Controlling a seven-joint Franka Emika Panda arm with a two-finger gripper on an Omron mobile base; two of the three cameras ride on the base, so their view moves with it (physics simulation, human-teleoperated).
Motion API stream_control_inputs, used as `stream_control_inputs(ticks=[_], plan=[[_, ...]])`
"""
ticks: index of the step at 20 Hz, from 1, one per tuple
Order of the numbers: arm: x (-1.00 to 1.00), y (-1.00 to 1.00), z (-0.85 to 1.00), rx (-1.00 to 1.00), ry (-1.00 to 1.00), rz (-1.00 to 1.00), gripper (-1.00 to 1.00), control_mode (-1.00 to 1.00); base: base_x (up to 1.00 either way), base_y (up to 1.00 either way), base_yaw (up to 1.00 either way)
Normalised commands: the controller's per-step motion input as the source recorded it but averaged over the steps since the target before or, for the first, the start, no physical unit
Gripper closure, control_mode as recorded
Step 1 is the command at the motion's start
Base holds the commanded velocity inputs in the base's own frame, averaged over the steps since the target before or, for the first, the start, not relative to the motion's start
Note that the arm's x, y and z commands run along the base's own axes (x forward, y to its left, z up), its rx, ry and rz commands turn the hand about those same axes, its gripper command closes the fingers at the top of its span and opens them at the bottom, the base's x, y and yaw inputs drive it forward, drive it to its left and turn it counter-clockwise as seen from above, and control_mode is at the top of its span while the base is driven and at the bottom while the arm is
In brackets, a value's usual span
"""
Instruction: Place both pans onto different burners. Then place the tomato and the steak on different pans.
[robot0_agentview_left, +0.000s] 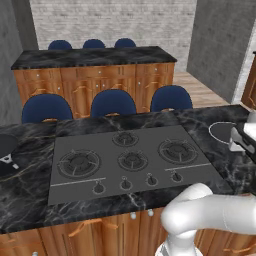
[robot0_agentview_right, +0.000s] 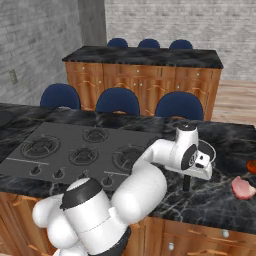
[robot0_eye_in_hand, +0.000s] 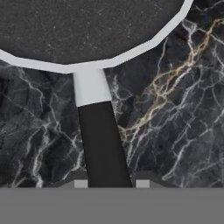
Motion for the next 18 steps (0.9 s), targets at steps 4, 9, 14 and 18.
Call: stream_control_inputs(ticks=[4, 9, 14, 18], plan=[[0.26, 0.39, 0.18, 0.0, 0.0, 0.25, 1.0, -1.0, 0.0, 0.0, 0.0], [0.63, 0.38, 0.0, -0.04, 0.0, 0.2, 1.0, -1.0, 0.0, 0.0, 0.0], [0.77, 0.31, 0.0, 0.0, 0.17, 0.25, 1.0, -1.0, 0.0, 0.0, 0.0], [0.63, 0.34, 0.0, 0.0, 0.24, 0.26, 1.0, -1.0, 0.0, 0.0, 0.0]])
